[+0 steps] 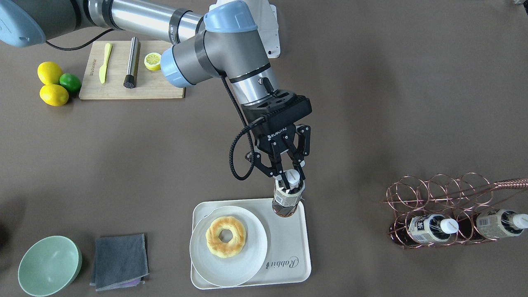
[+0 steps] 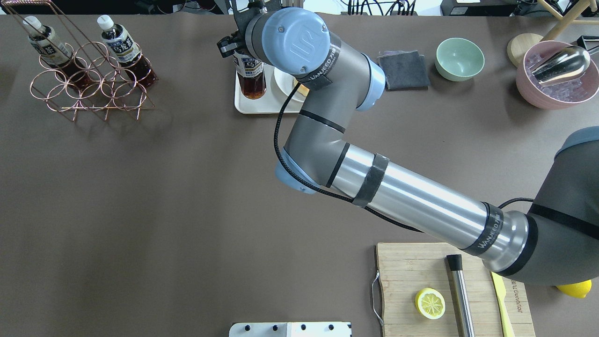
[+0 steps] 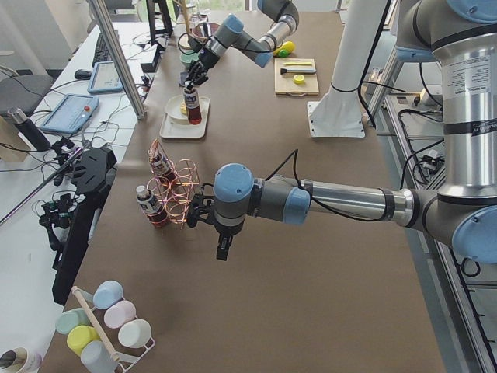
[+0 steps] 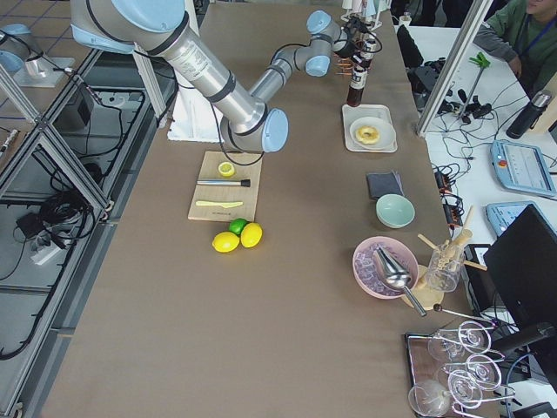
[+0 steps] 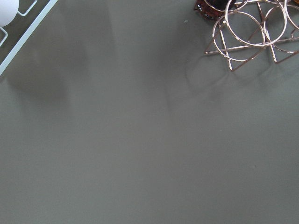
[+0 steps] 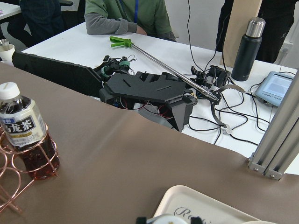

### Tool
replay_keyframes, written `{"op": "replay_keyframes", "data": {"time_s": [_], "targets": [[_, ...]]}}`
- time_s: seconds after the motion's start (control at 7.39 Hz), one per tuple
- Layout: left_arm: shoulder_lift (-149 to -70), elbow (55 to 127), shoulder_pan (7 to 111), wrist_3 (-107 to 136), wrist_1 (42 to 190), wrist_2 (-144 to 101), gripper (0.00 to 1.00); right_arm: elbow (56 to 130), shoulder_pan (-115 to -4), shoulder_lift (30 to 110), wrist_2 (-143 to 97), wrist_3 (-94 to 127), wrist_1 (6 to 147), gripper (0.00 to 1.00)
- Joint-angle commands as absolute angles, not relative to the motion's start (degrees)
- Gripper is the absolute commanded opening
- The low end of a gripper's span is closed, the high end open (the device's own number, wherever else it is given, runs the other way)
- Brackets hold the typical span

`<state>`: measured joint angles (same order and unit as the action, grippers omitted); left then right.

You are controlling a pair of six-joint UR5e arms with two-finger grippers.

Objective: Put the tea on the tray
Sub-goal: 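Lift the bottle with the right gripper and set it on the tray beside the plate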

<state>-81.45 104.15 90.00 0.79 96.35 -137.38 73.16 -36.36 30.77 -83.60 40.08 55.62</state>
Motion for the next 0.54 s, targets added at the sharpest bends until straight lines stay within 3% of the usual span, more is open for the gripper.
{"op": "replay_keyframes", "data": {"time_s": [0.0,0.41], "targets": [[-81.3,104.4,92.0,0.5,96.3,-137.4,0.98,59.8,-37.8,24.3,-83.7,40.4,51.1,0.0],[-81.5,104.3,92.1,0.4,96.3,-137.4,0.98,57.6,-38.1,24.3,-83.7,40.4,50.6,0.0]]}}
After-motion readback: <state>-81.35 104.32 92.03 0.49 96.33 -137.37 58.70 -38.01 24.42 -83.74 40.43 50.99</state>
